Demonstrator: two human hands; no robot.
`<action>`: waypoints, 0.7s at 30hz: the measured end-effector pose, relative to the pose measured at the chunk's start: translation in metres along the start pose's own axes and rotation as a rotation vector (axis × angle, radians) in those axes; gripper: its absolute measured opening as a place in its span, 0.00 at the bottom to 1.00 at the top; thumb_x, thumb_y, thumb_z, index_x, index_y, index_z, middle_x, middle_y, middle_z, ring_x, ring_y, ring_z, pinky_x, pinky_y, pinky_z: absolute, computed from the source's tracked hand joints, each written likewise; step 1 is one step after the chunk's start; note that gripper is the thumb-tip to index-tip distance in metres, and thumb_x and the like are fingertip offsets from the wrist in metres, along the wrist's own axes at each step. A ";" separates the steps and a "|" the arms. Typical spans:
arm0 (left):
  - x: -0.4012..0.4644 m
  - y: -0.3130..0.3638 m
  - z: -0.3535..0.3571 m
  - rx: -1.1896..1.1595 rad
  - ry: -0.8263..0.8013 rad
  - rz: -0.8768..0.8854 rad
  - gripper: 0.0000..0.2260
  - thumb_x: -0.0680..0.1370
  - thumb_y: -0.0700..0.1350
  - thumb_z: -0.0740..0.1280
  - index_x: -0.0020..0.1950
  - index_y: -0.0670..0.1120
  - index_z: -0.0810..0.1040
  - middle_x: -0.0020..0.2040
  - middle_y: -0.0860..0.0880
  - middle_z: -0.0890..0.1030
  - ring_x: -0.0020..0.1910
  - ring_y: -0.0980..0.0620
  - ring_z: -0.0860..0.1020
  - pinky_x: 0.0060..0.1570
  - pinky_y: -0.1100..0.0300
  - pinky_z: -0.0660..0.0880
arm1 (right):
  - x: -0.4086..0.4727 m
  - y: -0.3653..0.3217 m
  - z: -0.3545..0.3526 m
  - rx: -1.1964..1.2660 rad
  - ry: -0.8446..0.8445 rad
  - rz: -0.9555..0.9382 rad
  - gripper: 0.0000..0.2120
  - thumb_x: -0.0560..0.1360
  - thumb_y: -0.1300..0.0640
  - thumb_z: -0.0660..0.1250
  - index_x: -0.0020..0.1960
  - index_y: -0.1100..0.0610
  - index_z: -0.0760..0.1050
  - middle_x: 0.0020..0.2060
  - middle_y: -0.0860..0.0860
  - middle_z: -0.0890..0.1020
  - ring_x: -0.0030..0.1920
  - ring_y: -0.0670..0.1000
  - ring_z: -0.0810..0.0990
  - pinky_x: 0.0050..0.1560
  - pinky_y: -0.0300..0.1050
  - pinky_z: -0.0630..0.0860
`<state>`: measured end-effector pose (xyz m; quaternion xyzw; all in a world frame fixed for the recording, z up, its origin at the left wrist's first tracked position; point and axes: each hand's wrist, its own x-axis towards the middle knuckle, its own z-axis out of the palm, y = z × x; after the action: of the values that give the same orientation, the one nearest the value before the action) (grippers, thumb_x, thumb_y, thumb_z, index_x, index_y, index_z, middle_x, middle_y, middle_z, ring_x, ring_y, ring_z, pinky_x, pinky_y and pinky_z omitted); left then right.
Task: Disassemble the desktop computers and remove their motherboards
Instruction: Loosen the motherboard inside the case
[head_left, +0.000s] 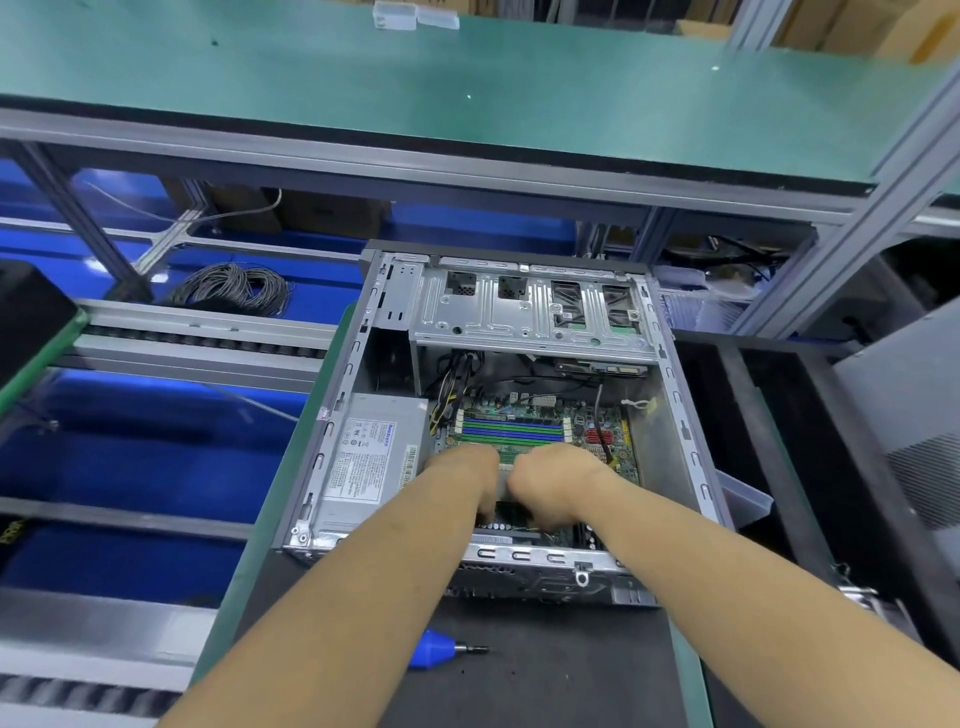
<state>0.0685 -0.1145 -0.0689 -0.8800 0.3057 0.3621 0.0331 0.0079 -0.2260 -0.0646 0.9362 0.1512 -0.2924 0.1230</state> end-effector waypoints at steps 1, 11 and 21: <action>0.000 0.000 0.000 0.001 0.000 0.002 0.16 0.72 0.44 0.78 0.48 0.45 0.71 0.47 0.48 0.76 0.47 0.45 0.76 0.47 0.50 0.77 | -0.001 0.000 -0.001 -0.011 0.009 -0.016 0.06 0.74 0.56 0.69 0.42 0.54 0.73 0.32 0.48 0.72 0.34 0.52 0.74 0.34 0.46 0.72; 0.005 0.001 0.000 -0.011 -0.002 -0.021 0.17 0.73 0.46 0.76 0.39 0.45 0.68 0.38 0.49 0.74 0.43 0.46 0.76 0.42 0.53 0.75 | -0.009 0.030 0.013 0.410 0.259 0.282 0.12 0.80 0.57 0.57 0.41 0.59 0.72 0.33 0.54 0.75 0.31 0.53 0.71 0.32 0.46 0.70; 0.007 -0.001 0.002 -0.019 0.003 0.007 0.16 0.73 0.47 0.76 0.50 0.45 0.71 0.44 0.49 0.75 0.47 0.46 0.76 0.44 0.53 0.75 | -0.002 0.023 0.010 0.335 0.337 0.134 0.12 0.78 0.62 0.60 0.58 0.55 0.76 0.51 0.53 0.73 0.54 0.58 0.74 0.45 0.49 0.71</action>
<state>0.0717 -0.1169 -0.0752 -0.8797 0.3052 0.3639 0.0230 0.0090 -0.2508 -0.0686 0.9871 0.0564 -0.1442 -0.0417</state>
